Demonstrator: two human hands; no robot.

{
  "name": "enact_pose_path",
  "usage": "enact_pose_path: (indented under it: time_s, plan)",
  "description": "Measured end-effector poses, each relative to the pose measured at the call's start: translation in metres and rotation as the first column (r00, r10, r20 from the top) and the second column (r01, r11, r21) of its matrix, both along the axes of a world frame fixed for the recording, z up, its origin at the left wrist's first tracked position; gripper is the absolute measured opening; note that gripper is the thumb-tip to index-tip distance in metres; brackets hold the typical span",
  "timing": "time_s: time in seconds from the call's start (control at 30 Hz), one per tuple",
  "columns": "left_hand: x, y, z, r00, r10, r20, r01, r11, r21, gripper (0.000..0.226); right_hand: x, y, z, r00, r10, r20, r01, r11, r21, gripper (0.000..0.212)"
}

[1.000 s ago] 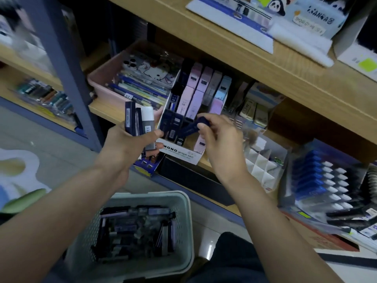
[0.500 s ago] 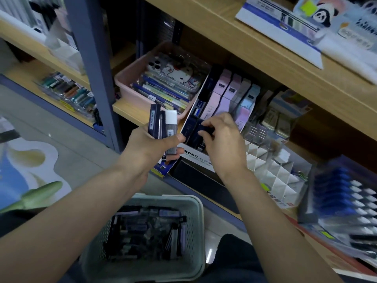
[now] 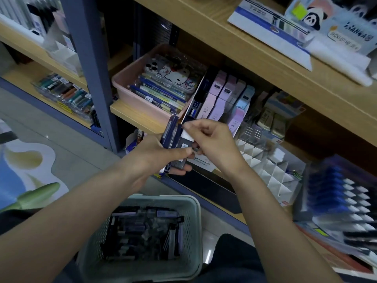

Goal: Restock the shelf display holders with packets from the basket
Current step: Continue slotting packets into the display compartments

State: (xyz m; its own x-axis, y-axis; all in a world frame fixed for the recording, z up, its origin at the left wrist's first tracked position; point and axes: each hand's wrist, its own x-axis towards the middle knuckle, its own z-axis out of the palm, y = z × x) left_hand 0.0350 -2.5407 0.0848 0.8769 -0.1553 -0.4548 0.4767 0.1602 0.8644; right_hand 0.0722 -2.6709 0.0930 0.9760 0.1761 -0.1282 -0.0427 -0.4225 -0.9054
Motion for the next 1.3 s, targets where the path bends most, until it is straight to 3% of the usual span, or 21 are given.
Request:
enact_pose_path:
  time_s: [0.13,0.3,0.5,0.7,0.9,1.1,1.3]
  plan:
    - [0.003,0.0,0.002,0.996,0.082,0.041,-0.083,0.996,0.026,0.018,-0.002,-0.014,0.012,0.987,-0.154,0.038,0.149,0.983,0.109,0.004]
    - [0.004,-0.009,0.002,0.991,0.063,0.116,-0.08,0.986,0.148,0.007,-0.005,-0.043,0.018,0.922,-0.307,0.235,0.287,0.951,0.114,0.001]
    - [0.002,-0.034,0.0,0.985,-0.06,0.16,0.029,0.981,0.19,0.019,-0.009,-0.091,0.016,0.827,-0.386,0.409,0.454,0.887,-0.08,0.003]
    - [0.002,-0.059,-0.003,0.99,-0.081,0.112,0.069,0.992,0.103,0.021,-0.017,-0.145,0.006,0.761,-0.266,0.592,0.545,0.757,-0.36,0.012]
    - [0.001,-0.078,-0.008,0.992,-0.084,0.096,0.075,0.992,0.098,0.023,-0.022,-0.175,-0.011,0.795,-0.212,0.568,0.539,0.677,-0.501,0.014]
    - [0.001,-0.094,-0.012,0.991,-0.101,0.092,0.091,0.99,0.109,0.018,-0.018,-0.188,-0.019,0.799,-0.212,0.563,0.532,0.686,-0.497,0.019]
    - [0.0,-0.1,-0.013,0.988,-0.136,0.066,0.129,0.986,0.105,0.016,-0.011,-0.189,-0.029,0.856,-0.265,0.444,0.493,0.677,-0.547,0.017]
